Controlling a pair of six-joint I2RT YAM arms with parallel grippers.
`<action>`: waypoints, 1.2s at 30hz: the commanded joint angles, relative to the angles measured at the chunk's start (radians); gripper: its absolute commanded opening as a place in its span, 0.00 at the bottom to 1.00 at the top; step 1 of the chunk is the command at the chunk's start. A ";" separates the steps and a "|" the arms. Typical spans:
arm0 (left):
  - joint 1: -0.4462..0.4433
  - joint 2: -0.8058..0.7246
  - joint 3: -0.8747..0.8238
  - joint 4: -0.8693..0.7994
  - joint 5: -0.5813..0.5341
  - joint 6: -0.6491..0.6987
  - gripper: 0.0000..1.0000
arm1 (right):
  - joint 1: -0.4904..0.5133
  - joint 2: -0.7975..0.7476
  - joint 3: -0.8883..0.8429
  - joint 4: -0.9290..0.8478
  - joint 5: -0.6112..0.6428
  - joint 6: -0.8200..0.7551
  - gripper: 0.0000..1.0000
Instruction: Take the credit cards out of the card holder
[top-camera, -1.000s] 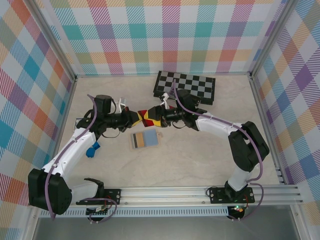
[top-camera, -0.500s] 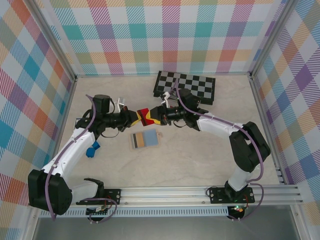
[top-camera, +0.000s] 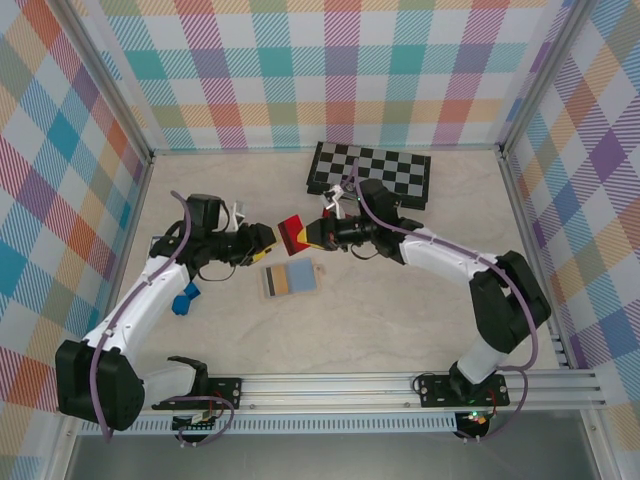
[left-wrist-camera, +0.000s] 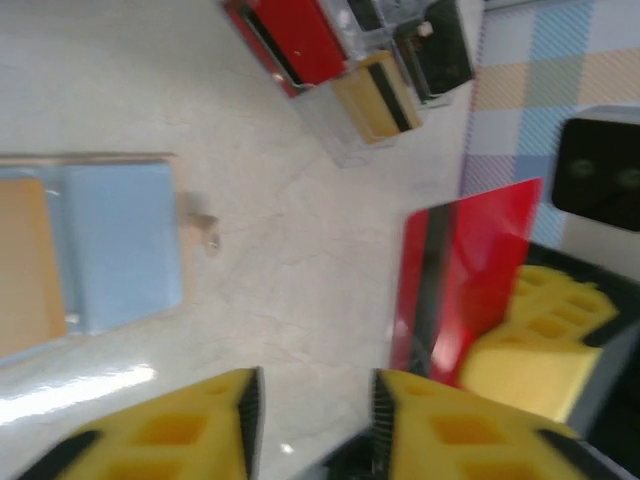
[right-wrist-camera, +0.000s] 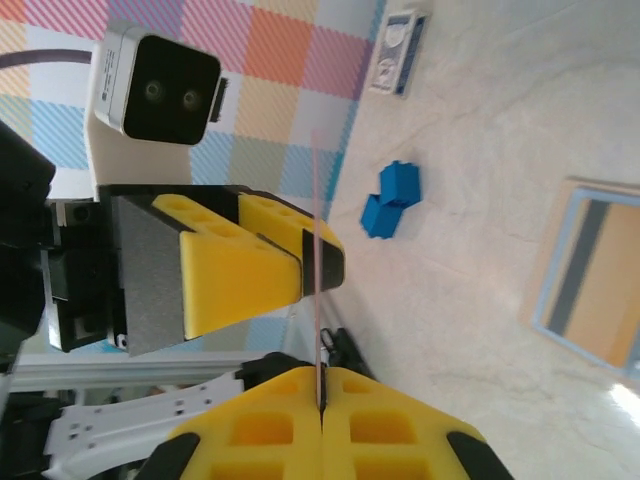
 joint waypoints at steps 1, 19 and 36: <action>0.014 -0.053 0.024 -0.152 -0.156 0.113 0.55 | -0.004 -0.071 0.019 -0.203 0.140 -0.213 0.00; 0.017 -0.114 0.008 -0.312 -0.476 0.318 1.00 | -0.017 -0.023 0.287 -0.680 0.761 -1.085 0.00; 0.027 -0.100 -0.013 -0.283 -0.381 0.306 1.00 | -0.109 0.403 0.721 -0.962 0.695 -1.515 0.00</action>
